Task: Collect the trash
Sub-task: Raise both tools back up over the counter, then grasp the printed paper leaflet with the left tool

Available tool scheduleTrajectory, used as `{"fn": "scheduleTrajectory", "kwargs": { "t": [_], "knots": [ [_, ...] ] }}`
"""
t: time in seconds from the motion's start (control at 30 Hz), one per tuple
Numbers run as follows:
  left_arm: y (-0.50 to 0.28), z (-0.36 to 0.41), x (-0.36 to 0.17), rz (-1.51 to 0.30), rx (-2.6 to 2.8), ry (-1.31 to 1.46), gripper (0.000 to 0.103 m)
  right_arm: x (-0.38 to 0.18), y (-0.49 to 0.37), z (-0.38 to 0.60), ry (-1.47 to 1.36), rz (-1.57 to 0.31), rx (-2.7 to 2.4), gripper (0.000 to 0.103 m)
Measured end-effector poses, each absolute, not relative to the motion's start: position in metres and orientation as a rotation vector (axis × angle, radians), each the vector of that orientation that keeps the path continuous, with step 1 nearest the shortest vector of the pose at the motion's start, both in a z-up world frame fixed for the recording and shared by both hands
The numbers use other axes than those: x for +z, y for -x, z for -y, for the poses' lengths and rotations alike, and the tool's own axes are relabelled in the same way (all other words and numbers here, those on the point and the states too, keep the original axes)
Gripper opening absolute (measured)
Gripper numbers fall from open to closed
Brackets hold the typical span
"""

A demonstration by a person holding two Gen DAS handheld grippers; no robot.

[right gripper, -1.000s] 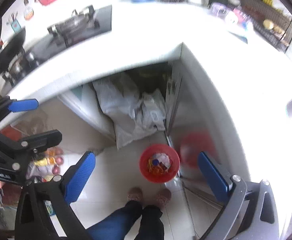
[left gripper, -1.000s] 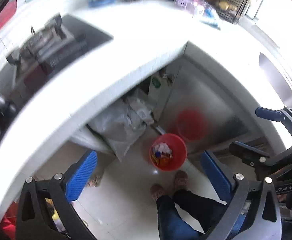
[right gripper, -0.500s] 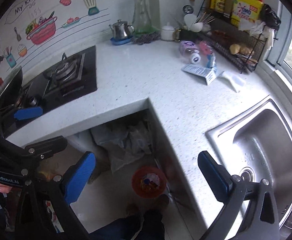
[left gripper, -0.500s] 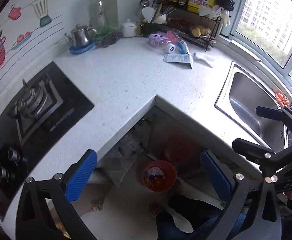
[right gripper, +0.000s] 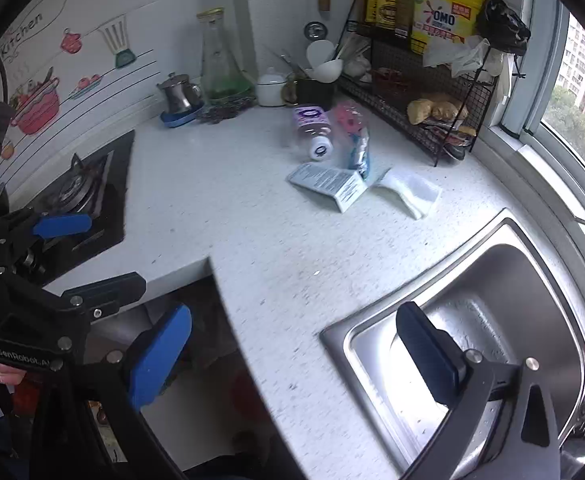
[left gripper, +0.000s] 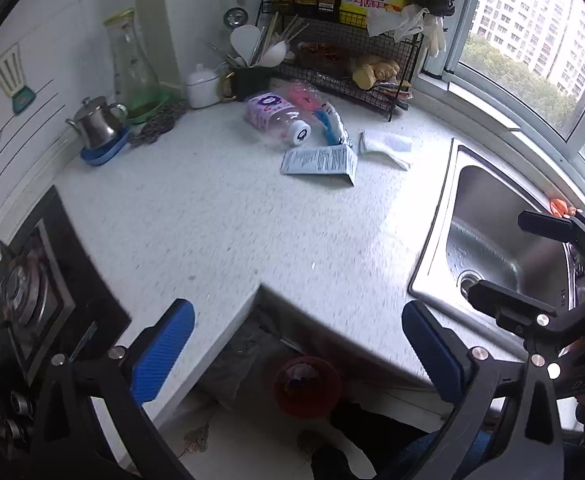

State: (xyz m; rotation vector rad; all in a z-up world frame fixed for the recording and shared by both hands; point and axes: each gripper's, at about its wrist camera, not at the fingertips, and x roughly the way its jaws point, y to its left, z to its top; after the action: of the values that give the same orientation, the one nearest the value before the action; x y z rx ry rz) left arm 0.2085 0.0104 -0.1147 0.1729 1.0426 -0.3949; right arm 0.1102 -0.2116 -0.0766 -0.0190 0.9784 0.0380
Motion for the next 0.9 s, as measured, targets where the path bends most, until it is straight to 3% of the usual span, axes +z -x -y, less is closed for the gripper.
{"fn": "scheduleTrajectory", "kwargs": {
  "t": [0.67,0.9],
  "knots": [
    [-0.341,0.093,-0.19,-1.187,-0.388,-0.057,0.103,-0.118,-0.221,0.332,-0.028,-1.062,-0.026,0.103],
    [-0.362,0.117,-0.225,-1.259,-0.404,-0.024,0.083,-0.142,-0.238,0.358,-0.05,-1.103,-0.036,0.103]
  ]
}}
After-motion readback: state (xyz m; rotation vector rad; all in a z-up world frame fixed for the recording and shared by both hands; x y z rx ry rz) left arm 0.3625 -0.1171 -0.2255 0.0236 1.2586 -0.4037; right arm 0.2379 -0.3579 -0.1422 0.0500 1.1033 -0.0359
